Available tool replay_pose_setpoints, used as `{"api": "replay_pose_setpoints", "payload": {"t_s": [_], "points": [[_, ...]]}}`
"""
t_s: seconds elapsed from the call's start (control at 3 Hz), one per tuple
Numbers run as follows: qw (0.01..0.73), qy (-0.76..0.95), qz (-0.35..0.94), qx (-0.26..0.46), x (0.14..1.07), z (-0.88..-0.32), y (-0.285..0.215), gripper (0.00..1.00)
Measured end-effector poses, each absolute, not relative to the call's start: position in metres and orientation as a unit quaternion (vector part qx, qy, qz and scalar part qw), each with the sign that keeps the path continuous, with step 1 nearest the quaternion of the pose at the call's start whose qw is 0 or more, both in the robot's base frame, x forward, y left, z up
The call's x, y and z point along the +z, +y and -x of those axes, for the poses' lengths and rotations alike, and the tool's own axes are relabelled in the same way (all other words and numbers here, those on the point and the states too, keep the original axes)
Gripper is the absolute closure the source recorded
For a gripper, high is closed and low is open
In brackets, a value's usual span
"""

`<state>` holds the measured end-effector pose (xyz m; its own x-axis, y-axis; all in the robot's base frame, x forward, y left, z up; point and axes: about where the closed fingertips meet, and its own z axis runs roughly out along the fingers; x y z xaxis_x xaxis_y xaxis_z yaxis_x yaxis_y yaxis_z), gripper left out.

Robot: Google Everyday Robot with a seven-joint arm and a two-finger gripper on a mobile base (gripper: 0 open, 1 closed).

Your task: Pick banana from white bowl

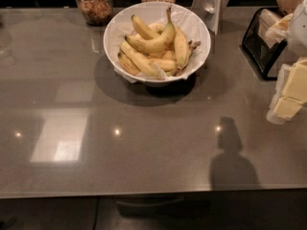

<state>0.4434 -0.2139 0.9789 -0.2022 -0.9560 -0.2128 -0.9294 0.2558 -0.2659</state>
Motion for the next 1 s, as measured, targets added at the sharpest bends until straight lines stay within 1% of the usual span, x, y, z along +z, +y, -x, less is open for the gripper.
{"api": "replay_pose_setpoints", "payload": {"t_s": [0.67,1.0], "points": [[0.180,0.769,0.612,-0.045,0.981,-0.447,-0.212,0.00],[0.215,0.740,0.634,-0.063,0.979,-0.461,-0.205,0.00]]}}
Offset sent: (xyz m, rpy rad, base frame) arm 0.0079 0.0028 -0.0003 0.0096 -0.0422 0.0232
